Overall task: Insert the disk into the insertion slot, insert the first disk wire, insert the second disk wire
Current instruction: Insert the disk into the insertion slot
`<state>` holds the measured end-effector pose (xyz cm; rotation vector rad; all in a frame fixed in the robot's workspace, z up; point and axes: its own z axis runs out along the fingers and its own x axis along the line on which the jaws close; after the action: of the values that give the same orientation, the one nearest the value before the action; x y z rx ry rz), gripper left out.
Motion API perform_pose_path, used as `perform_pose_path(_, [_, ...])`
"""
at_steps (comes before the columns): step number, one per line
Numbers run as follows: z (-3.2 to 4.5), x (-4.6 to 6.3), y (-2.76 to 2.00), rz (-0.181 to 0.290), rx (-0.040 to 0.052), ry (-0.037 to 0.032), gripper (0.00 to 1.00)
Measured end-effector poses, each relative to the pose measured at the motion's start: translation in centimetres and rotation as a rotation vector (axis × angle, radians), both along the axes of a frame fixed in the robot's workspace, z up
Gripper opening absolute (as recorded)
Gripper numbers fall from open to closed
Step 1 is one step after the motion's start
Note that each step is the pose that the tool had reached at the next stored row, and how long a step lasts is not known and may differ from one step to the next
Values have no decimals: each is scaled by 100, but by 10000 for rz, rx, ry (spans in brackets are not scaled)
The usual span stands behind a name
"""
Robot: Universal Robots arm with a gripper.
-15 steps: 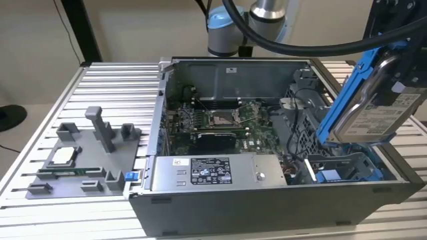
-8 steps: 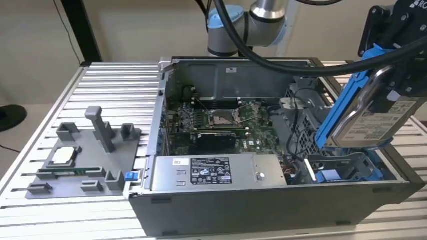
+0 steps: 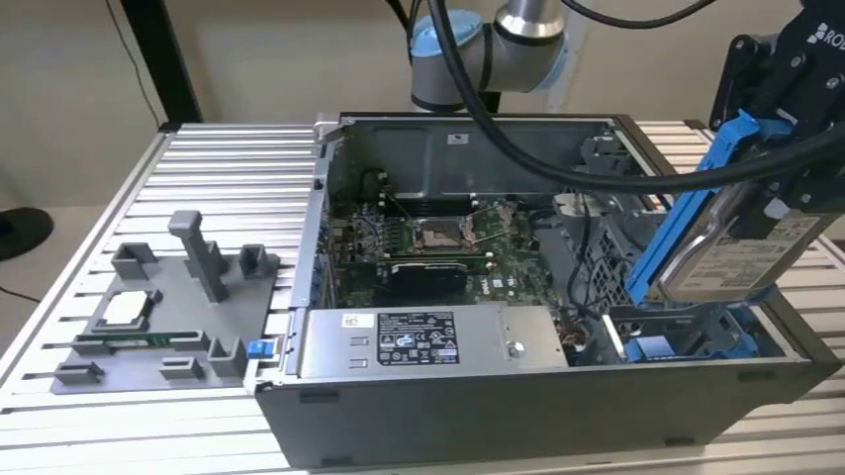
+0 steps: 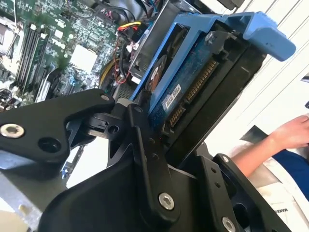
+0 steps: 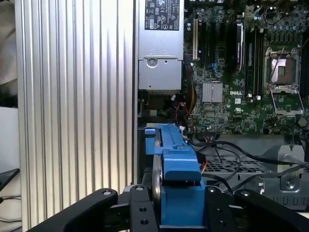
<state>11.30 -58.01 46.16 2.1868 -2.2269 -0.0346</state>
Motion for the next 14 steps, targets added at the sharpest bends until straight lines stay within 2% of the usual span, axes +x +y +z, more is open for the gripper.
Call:
perform_pose_path(4, [-73, 43, 0, 0, 1, 0, 0])
perform_pose_path(14, [-255, 59, 3, -12, 0, 0, 0])
